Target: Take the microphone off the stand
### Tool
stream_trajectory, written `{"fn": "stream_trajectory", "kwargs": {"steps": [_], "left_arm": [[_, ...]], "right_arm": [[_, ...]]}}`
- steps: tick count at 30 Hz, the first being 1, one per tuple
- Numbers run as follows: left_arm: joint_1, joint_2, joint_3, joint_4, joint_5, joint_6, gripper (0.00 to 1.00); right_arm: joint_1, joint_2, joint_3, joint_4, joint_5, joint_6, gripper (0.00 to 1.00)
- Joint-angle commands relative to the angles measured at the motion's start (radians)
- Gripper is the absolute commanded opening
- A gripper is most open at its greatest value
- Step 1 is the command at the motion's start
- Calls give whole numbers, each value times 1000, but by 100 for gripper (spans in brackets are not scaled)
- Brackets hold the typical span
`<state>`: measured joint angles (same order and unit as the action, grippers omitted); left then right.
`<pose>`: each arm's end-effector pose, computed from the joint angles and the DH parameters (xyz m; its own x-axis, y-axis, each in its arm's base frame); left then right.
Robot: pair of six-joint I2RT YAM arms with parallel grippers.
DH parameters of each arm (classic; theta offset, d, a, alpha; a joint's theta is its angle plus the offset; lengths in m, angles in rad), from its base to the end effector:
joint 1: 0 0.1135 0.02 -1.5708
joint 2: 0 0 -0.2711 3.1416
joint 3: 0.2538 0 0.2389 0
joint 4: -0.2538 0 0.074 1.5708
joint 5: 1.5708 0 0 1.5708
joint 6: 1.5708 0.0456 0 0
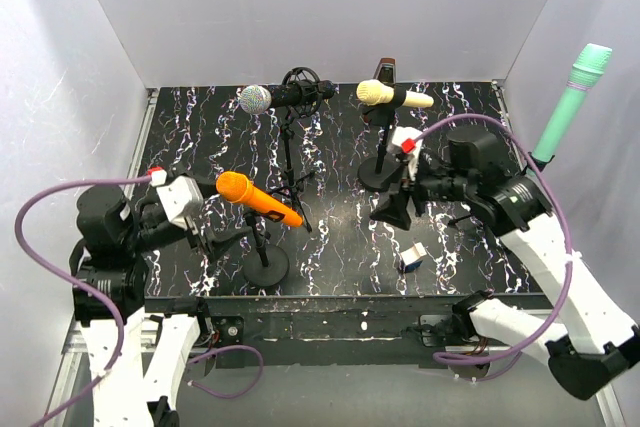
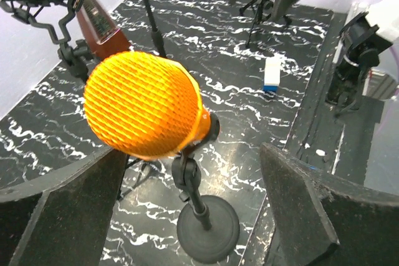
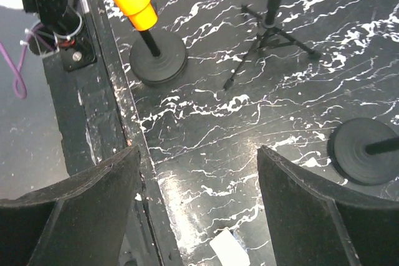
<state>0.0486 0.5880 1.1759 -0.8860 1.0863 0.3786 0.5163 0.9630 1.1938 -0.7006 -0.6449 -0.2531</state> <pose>0.0465 -0.0381 0.4141 0.0313 0.1739 -0.9843 0.8725 0.4757 0.1118 0.1387 0.1103 0.3973 -0.1657 -0.3241 -0.9314 -0.9318 0.3607 0.0402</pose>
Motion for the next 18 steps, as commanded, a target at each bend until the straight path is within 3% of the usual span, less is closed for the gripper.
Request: {"fn": "stream_trajectory", "kwargs": {"steps": [1,5,10,18], "left_arm": [[4,49,-13,151,115,-82,87],[7,47,-21,144,77,-83,89],[26,19,-51,73,-86,-27,96],[42,-14,-56,-91,-88,114,97]], "right_arm": [[105,69,110,-7,66,-66,82],[188,160,211,1,80,-68,83],[315,298,377,39,103,-28,83],[524,424,455,122,195,-69,84]]}}
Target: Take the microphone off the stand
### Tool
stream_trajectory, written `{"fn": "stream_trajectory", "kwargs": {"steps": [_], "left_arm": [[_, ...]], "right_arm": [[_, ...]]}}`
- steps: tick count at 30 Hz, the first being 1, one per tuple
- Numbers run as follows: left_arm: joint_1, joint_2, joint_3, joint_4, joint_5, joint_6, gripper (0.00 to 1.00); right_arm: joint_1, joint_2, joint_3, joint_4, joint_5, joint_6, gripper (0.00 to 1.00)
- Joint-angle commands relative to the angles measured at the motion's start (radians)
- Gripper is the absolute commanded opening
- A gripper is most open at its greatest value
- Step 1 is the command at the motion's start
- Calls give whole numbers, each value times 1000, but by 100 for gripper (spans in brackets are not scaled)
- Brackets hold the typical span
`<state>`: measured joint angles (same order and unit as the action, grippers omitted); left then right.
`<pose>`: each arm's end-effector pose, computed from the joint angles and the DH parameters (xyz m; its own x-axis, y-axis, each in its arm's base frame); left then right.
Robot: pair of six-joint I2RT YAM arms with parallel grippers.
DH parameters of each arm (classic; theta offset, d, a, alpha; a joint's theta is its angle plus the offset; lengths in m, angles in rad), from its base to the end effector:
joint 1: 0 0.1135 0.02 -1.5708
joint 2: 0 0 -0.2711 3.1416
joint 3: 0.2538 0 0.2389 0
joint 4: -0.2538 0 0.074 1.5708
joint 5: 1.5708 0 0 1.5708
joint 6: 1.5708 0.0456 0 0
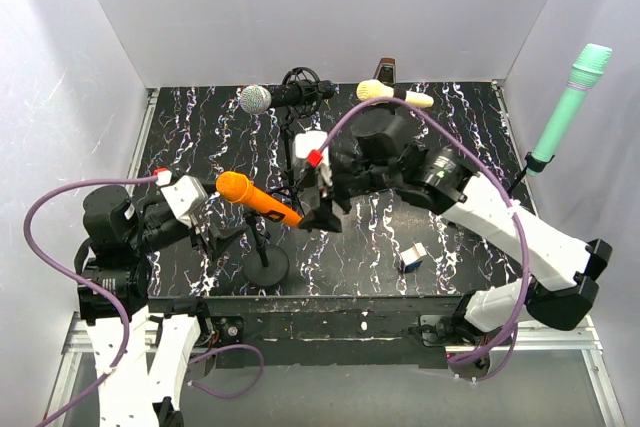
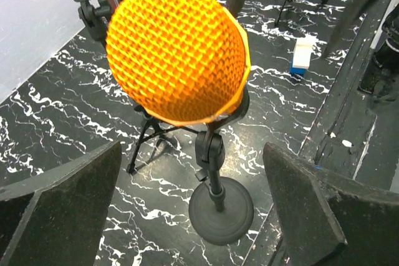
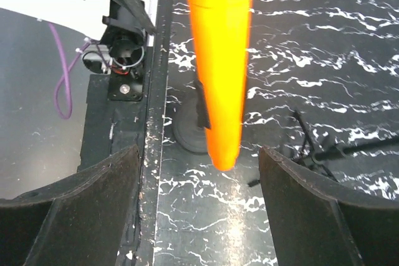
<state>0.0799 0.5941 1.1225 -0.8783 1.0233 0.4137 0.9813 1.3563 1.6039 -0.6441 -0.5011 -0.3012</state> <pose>0.0596 -0.0343 0.4001 -0.0082 0.2093 -0.9778 0.8314 0.5447 0.1096 0.1358 0.2424 0.4492 0.0843 -0.3419 -0.9359 -0.9952 0.0187 -0.0965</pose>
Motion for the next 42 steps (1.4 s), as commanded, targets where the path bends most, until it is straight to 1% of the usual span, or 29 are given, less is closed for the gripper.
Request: {"fn": "stream_trajectory", "kwargs": {"steps": [1,5,11,17,22,23,27,29,31,33,35,36,37,39,41,42], "left_arm": [[12,-23,-6,-120,-26,94,97],[15,-40,-26,-166,-31,140,96],[23,-50,-47,-168,6,142,94],[29,-62,-98,-77,34,70,91],[32,-62,-136,-27,83,46,89],[32,-62,-147,-19,90,51,87],[32,-74,-207,53,98,37,82],[32,-83,-237,99,107,24,79],[32,-91,-268,149,145,11,72],[32,-94,-294,202,213,11,64],[32,-91,-317,257,271,-4,58],[32,-88,-325,287,274,-30,58],[32,-88,-331,320,273,-61,58],[32,-82,-336,352,279,-76,59],[32,-71,-352,435,288,-143,59],[32,-67,-360,481,288,-177,56]], "right_arm": [[62,44,47,78,38,-10,84],[65,87,79,124,-17,34,84],[80,153,172,152,-63,69,83],[106,239,267,150,-83,79,79],[123,279,281,150,-71,73,76],[123,280,280,152,-71,73,74],[125,283,275,150,-71,60,63],[123,287,275,149,-68,56,56],[123,288,275,147,-68,54,46],[125,284,266,146,-63,54,38],[123,274,255,146,-54,53,34],[123,270,248,146,-50,47,32],[125,265,240,144,-44,42,27],[123,256,229,141,-36,30,20],[123,254,223,136,-28,22,16],[123,254,222,135,-25,22,15]]}}
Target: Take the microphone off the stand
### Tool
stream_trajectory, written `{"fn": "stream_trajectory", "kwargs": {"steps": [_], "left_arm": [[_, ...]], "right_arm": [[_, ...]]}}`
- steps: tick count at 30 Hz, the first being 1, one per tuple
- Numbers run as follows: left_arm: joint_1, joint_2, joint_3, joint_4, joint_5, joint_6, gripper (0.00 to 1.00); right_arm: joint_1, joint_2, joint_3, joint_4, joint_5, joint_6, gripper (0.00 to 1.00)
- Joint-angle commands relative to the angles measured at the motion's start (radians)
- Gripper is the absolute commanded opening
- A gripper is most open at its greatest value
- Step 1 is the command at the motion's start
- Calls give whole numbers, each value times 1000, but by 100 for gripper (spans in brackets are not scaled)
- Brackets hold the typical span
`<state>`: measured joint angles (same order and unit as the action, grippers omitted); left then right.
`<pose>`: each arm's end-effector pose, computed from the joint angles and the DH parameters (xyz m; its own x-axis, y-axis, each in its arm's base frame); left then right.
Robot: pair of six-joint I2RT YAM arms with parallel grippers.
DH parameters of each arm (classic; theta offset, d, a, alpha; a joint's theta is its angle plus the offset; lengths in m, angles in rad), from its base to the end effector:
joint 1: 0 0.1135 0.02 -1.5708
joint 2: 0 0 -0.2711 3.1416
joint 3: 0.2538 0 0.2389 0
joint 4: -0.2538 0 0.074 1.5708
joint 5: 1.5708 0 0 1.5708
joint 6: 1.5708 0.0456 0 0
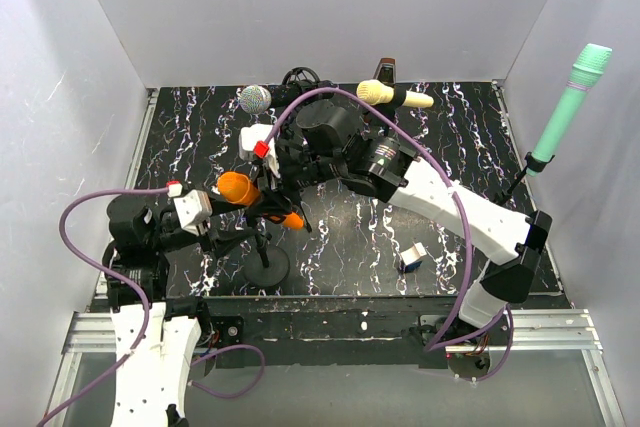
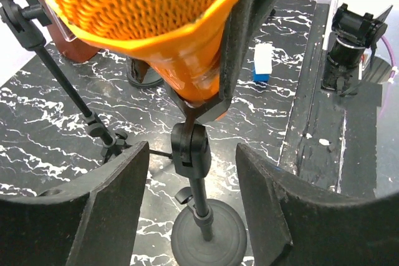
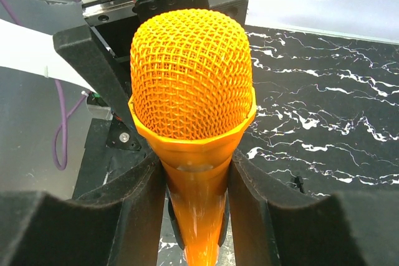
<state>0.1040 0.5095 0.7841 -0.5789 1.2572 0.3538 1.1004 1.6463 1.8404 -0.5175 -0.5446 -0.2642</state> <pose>0.0778 -0.0355 0.3398 0.0221 0.1098 -0.9937 0.9199 0.3870 0.0632 0.1434 0.3342 0.4514 0.1182 -0.2603 -0.9583 -0.9885 -0.1224 -0.0887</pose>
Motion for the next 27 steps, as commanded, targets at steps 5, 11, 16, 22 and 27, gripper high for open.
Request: {"fn": "stream_trajectory", "kwargs": {"steps": [5,11,16,22,27], "left_arm": [[5,40,-39,243,71,-141,41],[-7,50,-85,257,84,-130,26],[-9,46,-115,261,87,-127,6],[-10,38,-155,274,50,-141,0],[-10,37,-172,275,28,-139,0]], "right_arm": [[4,-36,-20,13,29,-13,9],[4,-25,0,14,46,-17,1],[4,-25,36,2,63,-23,1],[-10,-5,149,-16,95,-6,1],[-22,7,292,-45,71,29,1]]}}
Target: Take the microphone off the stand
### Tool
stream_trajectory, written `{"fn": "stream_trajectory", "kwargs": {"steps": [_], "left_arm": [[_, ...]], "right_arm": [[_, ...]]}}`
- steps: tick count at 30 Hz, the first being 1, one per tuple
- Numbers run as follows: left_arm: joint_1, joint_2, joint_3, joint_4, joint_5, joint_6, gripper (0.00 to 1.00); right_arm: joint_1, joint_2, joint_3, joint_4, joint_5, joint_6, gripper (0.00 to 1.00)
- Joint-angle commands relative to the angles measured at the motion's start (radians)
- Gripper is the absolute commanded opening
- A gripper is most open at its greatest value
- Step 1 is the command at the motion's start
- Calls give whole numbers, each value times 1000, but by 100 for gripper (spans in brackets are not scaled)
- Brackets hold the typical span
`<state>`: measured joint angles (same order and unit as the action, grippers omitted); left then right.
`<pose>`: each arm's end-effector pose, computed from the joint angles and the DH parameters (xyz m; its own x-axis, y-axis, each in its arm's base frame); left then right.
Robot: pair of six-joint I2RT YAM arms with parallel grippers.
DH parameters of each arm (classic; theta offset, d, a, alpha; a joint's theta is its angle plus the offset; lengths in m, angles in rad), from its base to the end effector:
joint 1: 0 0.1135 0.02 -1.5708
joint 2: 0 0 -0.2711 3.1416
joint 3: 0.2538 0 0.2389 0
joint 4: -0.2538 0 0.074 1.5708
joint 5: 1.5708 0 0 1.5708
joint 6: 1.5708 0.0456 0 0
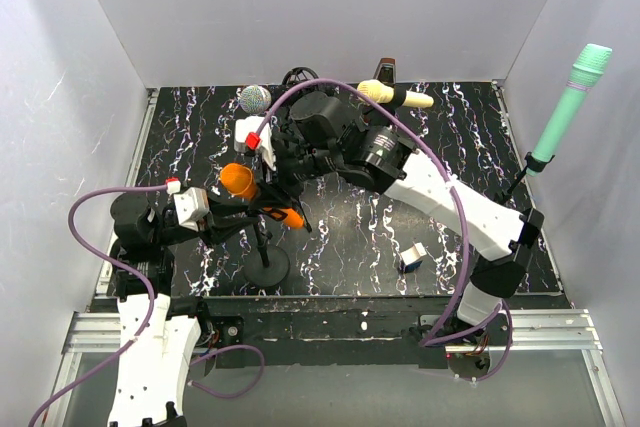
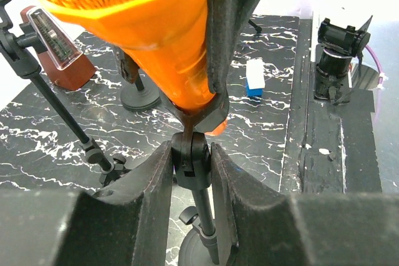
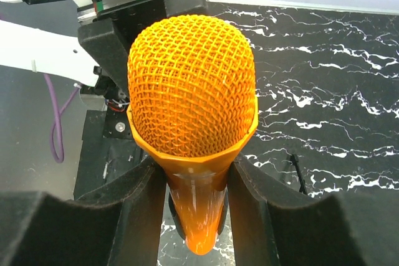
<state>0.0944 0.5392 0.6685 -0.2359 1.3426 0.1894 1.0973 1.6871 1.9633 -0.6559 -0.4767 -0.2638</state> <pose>0.0966 -0.0355 0.3330 0.0735 0.0497 -0.9961 0.9460 0.3127 0.0854 0.1473 0.3334 0.4611 0.0937 -0.3252 -0.9410 -0.9951 -0.0610 -0.0780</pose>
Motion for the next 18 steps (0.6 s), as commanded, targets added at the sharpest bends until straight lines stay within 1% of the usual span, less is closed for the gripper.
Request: {"fn": "stream_trajectory", "kwargs": {"steps": [1,4,9,13,18], "left_arm": [[-2,5,-60,-69,-60,28,0],[-1,4,-72,-68,-63,28,0],[-1,7,-66,-71,-65,21,0],[1,4,-67,-72,-79,25,0],[7,-10,-63,-80,-83,16,0]], "right_arm": [[-17,-30,195,90,12,29,1],[-27,-21,262,70,33,17,1],[-82,-43,312,65,16,21,1],[-141,-92,312,70,4,34,1],[-260,-182,278,93,-31,75,1]]}}
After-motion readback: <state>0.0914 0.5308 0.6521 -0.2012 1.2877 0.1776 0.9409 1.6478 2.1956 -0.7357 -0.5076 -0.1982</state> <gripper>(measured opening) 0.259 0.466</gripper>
